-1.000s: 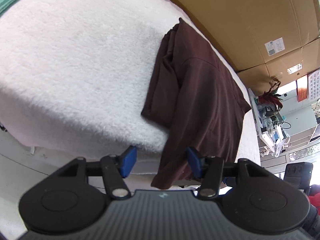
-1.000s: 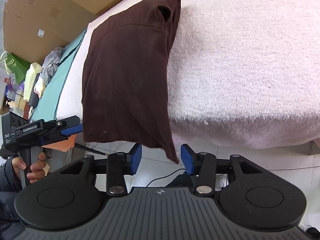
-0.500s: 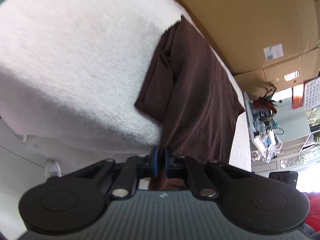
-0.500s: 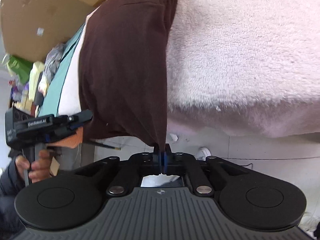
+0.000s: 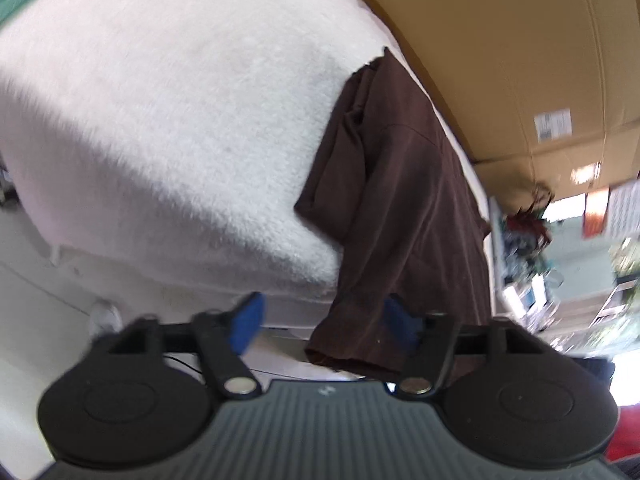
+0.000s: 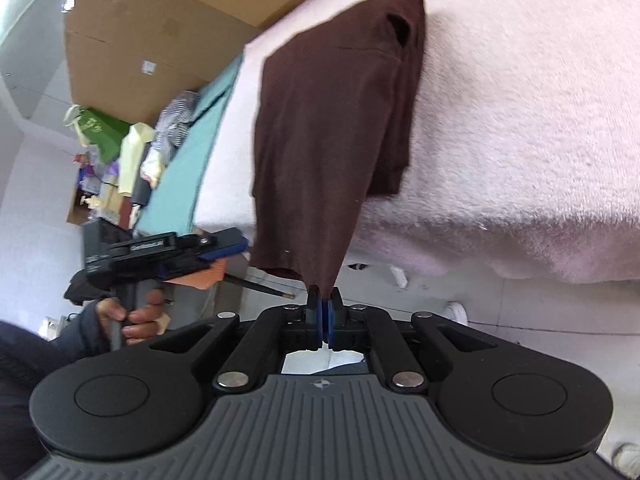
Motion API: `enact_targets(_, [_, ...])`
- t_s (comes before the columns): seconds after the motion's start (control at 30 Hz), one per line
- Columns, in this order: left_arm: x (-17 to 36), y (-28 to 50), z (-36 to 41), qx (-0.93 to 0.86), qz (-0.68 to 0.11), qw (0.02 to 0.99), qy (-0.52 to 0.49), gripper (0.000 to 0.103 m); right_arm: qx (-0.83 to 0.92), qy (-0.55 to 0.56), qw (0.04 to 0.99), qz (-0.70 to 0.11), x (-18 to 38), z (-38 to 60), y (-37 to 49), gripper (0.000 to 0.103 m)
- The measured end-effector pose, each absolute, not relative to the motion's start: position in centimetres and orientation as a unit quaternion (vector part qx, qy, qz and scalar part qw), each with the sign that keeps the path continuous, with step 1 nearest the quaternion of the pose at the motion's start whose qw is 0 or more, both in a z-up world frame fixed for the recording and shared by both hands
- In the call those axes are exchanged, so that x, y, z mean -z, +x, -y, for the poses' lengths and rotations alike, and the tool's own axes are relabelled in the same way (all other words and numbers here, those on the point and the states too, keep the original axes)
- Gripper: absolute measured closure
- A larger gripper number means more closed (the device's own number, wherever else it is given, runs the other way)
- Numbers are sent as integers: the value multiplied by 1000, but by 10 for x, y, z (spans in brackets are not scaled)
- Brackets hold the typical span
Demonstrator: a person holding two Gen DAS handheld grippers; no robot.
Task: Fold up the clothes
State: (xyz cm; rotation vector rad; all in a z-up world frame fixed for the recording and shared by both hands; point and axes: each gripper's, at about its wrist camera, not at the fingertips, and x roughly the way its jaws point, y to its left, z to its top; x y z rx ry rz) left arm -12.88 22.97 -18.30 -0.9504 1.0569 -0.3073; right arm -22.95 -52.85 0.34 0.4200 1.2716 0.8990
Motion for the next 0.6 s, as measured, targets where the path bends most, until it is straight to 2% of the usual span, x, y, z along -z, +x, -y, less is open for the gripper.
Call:
enact_targets(0.03, [187, -129, -228, 146, -482, 736, -452, 30, -406, 192, 692, -565, -8, 530, -230, 100])
enact_targets(0.1, [194, -127, -224, 157, -479, 720, -477, 19, -412, 202, 689, -561, -16, 533, -230, 100])
enact_targets(0.17, [203, -125, -221, 158, -475, 707, -500, 15, -417, 208, 689, -556, -24, 537, -229, 100])
enact_targets(0.47, [219, -105, -180, 211, -469, 673, -532, 14, -432, 228, 685, -540, -45, 539, -224, 100])
enact_targets(0.5, [220, -103, -174, 217, -472, 671, -530, 18, -433, 230, 684, -540, -46, 539, -224, 100])
enact_targets(0.53, [221, -102, -170, 221, -473, 667, -531, 26, -435, 231, 683, -539, -47, 539, -223, 100])
enact_targets(0.6, [222, -101, -166, 226, -476, 663, -532, 103, -435, 232, 683, -539, -48, 539, -222, 100])
